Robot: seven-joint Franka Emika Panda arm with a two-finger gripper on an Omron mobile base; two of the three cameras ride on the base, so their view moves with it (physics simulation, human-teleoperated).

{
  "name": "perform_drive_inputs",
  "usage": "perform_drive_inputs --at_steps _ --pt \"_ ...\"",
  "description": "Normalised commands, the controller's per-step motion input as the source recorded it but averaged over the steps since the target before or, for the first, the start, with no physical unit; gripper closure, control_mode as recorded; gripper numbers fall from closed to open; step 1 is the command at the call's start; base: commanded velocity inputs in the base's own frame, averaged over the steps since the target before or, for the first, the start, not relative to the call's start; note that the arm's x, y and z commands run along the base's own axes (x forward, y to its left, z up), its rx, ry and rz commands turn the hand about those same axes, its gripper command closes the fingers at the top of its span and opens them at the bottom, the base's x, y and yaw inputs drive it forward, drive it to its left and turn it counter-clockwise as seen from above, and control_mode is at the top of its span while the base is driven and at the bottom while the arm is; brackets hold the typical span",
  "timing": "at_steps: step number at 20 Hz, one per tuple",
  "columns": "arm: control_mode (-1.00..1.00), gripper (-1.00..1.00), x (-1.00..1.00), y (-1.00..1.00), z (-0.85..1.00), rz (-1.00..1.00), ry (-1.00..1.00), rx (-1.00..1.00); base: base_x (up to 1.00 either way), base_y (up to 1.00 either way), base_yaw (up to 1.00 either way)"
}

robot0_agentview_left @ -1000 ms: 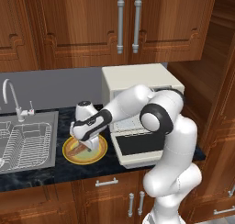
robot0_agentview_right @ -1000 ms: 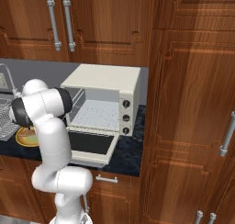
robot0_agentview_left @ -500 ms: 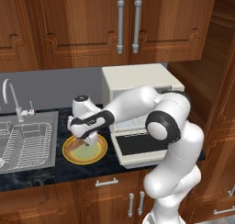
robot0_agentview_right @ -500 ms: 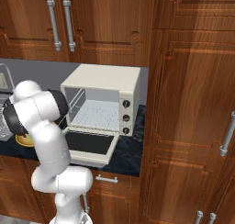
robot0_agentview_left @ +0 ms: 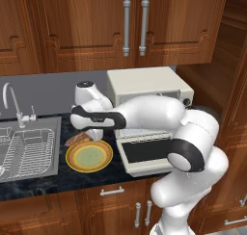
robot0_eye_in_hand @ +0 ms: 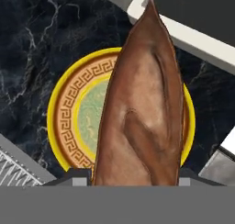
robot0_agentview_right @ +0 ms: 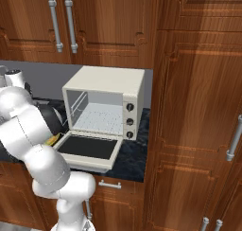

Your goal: Pull the toaster oven rack outwards. Pick up the baguette from the plate and place it on the toaster oven rack. Close the toaster oven door fully and set the temperature to the lowest setting.

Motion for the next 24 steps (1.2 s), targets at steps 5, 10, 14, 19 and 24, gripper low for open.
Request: perform_drive_inputs --at_steps 5,10,14,19,24 --pt "-1.00 1.00 -0.42 -0.27 0.78 -0.09 0.00 -0.01 0.00 0.00 0.00" --pt "-1.00 1.00 -0.62 -0.85 0.26 -0.14 -0.08 0.00 0.00 0.00 0.00" --pt "-1.00 1.00 -0.56 -0.89 0.14 -0.10 -0.10 0.00 0.00 0.00 0.00" --pt "-1.00 1.00 -0.68 -0.90 0.10 -0.10 -0.07 0.00 0.00 0.00 0.00" --pt "-1.00 1.00 -0.45 -0.94 0.12 -0.06 0.00 0.00 0.00 0.00 0.00"
